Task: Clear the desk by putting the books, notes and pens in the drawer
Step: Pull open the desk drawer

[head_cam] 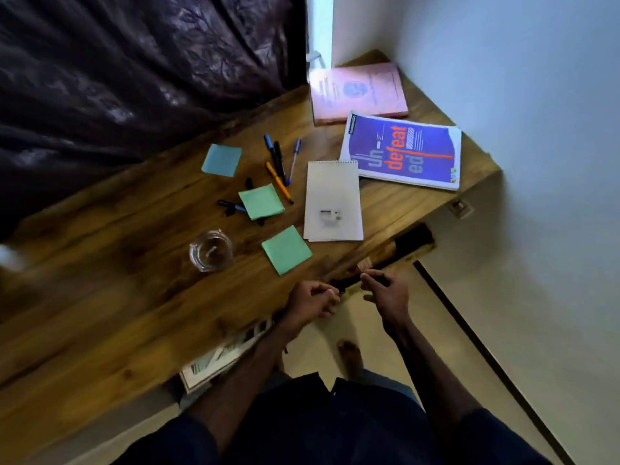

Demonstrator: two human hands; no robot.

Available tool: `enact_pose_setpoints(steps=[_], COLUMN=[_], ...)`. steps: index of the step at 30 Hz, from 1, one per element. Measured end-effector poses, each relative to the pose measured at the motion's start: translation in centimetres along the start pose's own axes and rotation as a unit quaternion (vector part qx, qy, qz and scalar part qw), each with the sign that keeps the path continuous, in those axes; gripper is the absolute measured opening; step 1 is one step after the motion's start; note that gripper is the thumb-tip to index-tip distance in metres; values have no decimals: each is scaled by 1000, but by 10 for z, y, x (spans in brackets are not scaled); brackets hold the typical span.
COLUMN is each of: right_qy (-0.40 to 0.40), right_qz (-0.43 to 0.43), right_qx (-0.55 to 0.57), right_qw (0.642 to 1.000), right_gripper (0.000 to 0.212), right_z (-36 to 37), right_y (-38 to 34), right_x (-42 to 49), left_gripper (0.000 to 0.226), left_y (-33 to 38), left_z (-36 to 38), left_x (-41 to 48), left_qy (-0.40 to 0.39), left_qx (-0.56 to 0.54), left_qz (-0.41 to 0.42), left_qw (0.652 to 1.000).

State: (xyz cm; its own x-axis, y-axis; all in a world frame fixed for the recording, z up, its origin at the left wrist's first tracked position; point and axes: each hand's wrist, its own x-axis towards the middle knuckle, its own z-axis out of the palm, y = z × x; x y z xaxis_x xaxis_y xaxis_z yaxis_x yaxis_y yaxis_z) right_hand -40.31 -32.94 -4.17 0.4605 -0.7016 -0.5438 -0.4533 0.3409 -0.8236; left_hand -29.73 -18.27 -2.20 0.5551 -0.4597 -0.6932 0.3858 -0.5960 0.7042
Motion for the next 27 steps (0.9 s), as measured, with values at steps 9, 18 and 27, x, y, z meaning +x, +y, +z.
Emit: enact_pose_setpoints(steps=[9, 18, 27], right_qy=[-66, -86, -91], right_qz=[179, 207, 168], right_qx=[172, 313, 338], right_qw=[966, 923, 922], right_gripper=[37, 56, 44], right_z=[-22, -24, -19], right_y=[41, 39, 40], right_x=[65, 133, 163], left_gripper=[48, 67, 66], left_y=[-41, -22, -6], left_z=[84, 138, 154], left_x=[39, 104, 144], left_qy=[78, 152, 199], left_qx=[-611, -794, -816], left_qz=[-175, -101, -108], left_qw=[768, 579, 532])
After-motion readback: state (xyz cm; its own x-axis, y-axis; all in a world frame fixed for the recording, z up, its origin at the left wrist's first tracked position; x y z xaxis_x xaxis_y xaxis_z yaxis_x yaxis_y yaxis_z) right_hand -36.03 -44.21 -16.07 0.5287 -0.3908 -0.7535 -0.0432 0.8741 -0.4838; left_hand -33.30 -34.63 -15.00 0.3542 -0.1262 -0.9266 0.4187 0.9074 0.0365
